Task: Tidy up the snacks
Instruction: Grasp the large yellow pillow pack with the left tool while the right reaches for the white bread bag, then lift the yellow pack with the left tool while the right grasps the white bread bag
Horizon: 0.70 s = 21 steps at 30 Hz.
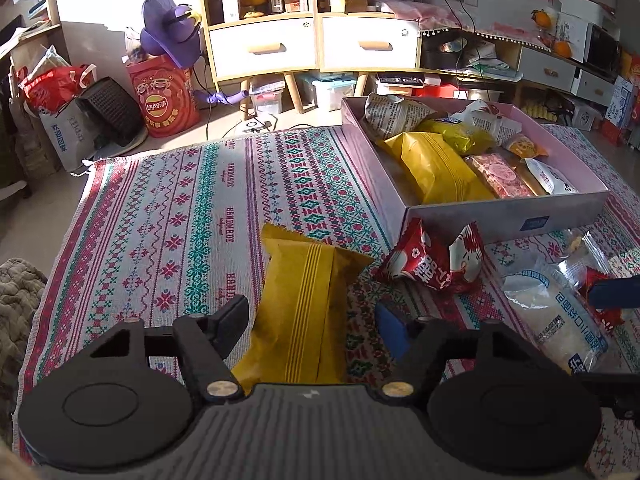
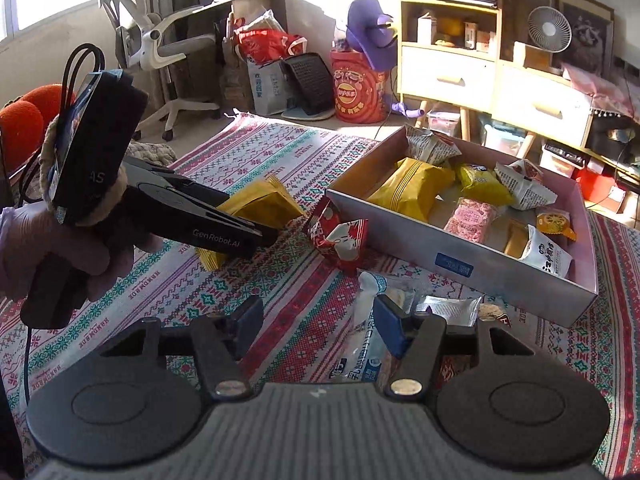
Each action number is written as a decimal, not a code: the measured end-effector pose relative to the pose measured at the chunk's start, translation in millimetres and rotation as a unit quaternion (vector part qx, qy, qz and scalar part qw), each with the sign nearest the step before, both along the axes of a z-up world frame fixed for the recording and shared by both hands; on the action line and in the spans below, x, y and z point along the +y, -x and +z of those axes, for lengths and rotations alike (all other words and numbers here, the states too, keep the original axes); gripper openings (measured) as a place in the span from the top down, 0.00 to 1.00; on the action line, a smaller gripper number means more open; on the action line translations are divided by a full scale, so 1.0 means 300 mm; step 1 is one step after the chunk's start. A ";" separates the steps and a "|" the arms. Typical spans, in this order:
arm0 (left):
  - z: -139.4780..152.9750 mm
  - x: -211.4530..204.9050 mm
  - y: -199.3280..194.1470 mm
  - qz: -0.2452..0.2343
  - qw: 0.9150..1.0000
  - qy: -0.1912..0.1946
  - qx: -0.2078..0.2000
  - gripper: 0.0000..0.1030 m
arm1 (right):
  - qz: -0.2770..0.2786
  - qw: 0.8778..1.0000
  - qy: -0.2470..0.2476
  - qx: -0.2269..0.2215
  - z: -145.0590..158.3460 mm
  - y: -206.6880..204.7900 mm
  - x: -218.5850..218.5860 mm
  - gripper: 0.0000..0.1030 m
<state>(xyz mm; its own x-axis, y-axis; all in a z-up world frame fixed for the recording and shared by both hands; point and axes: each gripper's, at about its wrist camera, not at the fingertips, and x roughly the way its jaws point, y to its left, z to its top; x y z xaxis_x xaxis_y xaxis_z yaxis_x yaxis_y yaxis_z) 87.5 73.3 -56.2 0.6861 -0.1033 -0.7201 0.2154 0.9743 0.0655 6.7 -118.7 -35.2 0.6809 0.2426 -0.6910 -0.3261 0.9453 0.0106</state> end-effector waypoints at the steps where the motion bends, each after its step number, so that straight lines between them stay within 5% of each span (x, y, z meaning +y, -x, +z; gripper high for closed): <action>1: -0.001 0.000 -0.003 0.003 1.000 0.000 0.005 0.33 | -0.004 1.000 0.011 0.005 -0.008 -0.001 0.004 0.46; 5: -0.011 0.004 -0.013 0.016 0.999 -0.001 0.034 0.45 | -0.010 0.999 0.046 0.018 -0.041 0.000 0.019 0.47; 14: 0.007 0.010 0.004 0.028 0.996 0.022 0.086 0.49 | -0.019 0.997 0.062 0.031 -0.041 -0.010 0.037 0.51; 21: 0.018 0.027 0.047 0.025 0.991 0.041 0.128 0.50 | -0.013 0.998 0.029 0.058 -0.017 -0.011 0.034 0.54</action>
<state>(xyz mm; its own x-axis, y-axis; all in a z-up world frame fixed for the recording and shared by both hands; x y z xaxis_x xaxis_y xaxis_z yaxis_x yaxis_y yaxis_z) 73.3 81.3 -50.7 0.4888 -0.1394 -0.8612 0.1653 0.9841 -0.0655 10.1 -108.5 -40.3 0.6018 0.1837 -0.7772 -0.3007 0.9537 -0.0075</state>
